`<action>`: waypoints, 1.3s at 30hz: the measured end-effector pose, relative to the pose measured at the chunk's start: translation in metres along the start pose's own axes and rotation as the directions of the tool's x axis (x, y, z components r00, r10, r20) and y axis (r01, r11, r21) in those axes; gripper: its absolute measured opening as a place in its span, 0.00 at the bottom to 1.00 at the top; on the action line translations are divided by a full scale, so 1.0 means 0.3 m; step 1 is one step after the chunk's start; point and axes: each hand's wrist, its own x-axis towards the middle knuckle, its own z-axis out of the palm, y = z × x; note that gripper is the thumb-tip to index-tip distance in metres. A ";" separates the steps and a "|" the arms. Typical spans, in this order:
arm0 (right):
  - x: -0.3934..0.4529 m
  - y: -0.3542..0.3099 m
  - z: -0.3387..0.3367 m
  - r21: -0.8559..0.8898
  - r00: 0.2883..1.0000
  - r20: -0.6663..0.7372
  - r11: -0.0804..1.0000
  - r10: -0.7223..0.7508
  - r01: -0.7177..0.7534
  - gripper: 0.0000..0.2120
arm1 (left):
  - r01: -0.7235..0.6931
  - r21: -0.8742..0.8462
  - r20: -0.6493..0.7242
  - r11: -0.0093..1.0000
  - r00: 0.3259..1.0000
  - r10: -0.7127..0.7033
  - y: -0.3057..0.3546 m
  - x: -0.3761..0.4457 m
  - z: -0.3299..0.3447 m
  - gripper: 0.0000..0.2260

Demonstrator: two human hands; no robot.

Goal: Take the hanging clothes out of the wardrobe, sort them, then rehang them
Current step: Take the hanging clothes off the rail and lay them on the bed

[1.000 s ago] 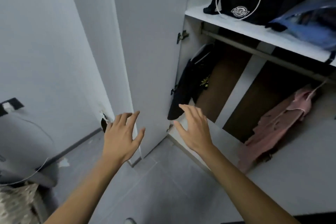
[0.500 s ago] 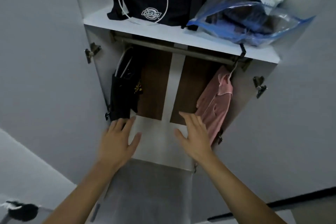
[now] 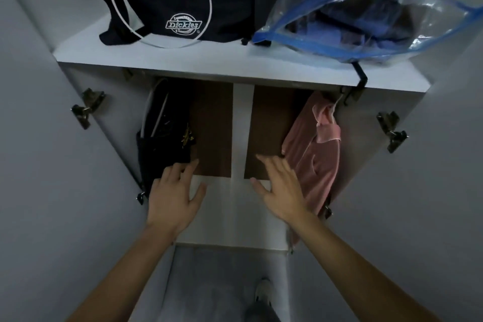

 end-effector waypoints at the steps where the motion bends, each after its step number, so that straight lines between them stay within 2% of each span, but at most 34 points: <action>1: 0.060 0.002 0.025 0.023 1.000 0.001 0.999 -0.025 0.025 0.28 | 0.026 0.016 -0.007 1.000 1.000 -0.025 -0.014 0.036 -0.004 0.28; 4: 0.257 -0.014 0.105 0.108 0.994 0.042 0.989 -0.103 0.098 0.27 | 0.120 0.081 -0.039 0.989 0.992 -0.117 -0.063 0.141 -0.011 0.28; 8: 0.517 -0.069 0.192 0.128 0.960 0.148 0.967 -0.239 0.221 0.27 | 0.246 0.141 -0.089 0.959 0.968 -0.236 -0.128 0.253 -0.012 0.27; 14: 0.841 -0.162 0.305 0.195 0.910 0.211 0.928 -0.357 0.318 0.26 | 0.357 0.127 -0.167 0.925 0.927 -0.335 -0.221 0.388 0.005 0.28; 22: 1.221 -0.255 0.542 0.290 0.923 0.196 0.918 -0.333 0.270 0.28 | 0.394 0.062 -0.245 0.917 0.897 -0.369 -0.432 0.592 0.096 0.27; 27: 1.392 -0.291 0.661 0.246 0.931 0.193 0.934 -0.310 0.260 0.33 | 0.437 0.038 -0.258 0.899 0.873 -0.414 -0.531 0.642 0.176 0.18; 31: 1.460 -0.331 0.727 0.239 0.917 0.159 0.916 -0.365 0.322 0.35 | 0.440 0.041 -0.311 0.897 0.859 -0.407 -0.584 0.661 0.230 0.15; 33: 1.491 -0.362 0.768 0.242 0.917 0.155 0.914 -0.368 0.326 0.33 | 0.428 0.050 -0.318 0.903 0.863 -0.392 -0.602 0.668 0.240 0.14; 39: 1.565 -0.425 0.855 0.213 0.933 0.080 0.921 -0.350 0.327 0.21 | 0.409 0.047 -0.330 0.912 0.868 -0.372 -0.630 0.677 0.238 0.14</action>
